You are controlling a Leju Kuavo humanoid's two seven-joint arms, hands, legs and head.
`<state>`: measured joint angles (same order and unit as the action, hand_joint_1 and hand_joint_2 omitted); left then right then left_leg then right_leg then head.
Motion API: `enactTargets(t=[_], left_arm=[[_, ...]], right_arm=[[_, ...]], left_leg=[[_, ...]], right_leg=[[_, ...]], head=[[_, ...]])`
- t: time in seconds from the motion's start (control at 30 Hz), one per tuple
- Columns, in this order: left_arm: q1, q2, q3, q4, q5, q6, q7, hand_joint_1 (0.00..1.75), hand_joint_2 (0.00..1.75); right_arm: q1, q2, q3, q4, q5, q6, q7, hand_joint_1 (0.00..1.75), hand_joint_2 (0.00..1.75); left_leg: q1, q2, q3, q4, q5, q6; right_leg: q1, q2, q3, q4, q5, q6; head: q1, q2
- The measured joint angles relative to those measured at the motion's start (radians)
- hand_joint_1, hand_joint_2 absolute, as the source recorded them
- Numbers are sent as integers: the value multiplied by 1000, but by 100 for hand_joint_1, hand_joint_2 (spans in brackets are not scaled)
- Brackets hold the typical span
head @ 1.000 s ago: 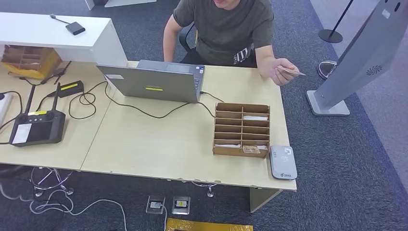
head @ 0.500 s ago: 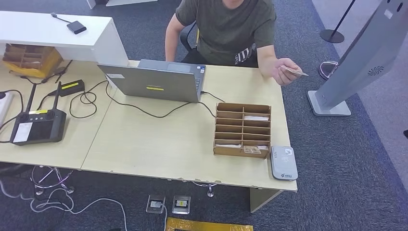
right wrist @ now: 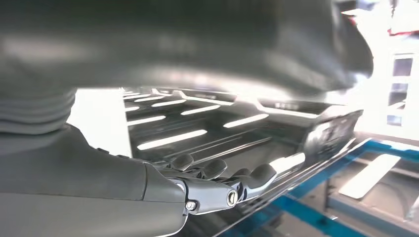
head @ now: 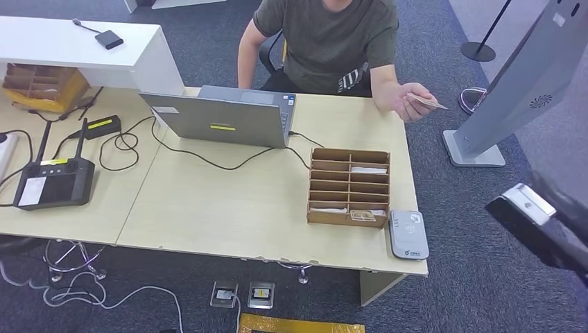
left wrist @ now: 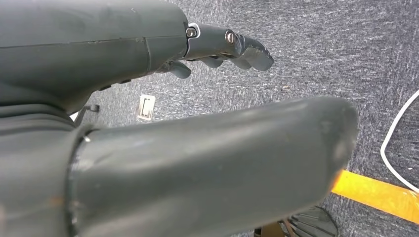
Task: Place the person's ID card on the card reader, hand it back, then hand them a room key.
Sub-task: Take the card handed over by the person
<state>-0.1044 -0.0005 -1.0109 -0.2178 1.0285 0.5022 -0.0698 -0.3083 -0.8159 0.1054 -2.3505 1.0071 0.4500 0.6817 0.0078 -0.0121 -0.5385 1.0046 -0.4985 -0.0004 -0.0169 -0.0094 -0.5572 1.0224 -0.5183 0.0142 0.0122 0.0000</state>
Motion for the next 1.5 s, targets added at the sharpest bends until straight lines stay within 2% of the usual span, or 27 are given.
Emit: enactTargets(t=[0.2,0.37,0.5,0.63,1.23,1.5], left_arm=[[0,0,-5,0,0,4,0,0,0],[0,0,-8,0,-8,-3,16,0,0],[0,0,-20,0,-15,-10,26,0,0],[0,-1,-27,0,-16,-11,26,0,0],[0,-1,-44,0,-23,-10,26,0,0],[0,-1,-50,0,-16,-7,33,0,0]], right_arm=[[-36,49,136,48,-7,-25,0,0,175],[-43,79,207,116,-43,-50,0,0,175],[-48,114,266,200,-56,-129,0,0,175],[-58,142,315,272,-72,-152,0,0,175],[-78,191,385,410,-111,-168,0,0,175],[-123,207,413,487,-124,-267,0,0,175]], left_leg=[[0,0,0,0,0,0],[0,0,-1,0,0,0],[0,0,-1,0,0,0],[0,0,0,0,0,0],[0,0,0,0,0,0],[0,0,0,0,0,0]], right_leg=[[0,0,0,0,0,0],[0,0,0,0,0,0],[0,0,0,0,0,0],[0,0,0,0,0,0],[0,0,0,0,0,0],[0,0,0,0,0,0]], head=[[0,0],[0,0],[0,0],[0,0],[0,0],[0,0]])
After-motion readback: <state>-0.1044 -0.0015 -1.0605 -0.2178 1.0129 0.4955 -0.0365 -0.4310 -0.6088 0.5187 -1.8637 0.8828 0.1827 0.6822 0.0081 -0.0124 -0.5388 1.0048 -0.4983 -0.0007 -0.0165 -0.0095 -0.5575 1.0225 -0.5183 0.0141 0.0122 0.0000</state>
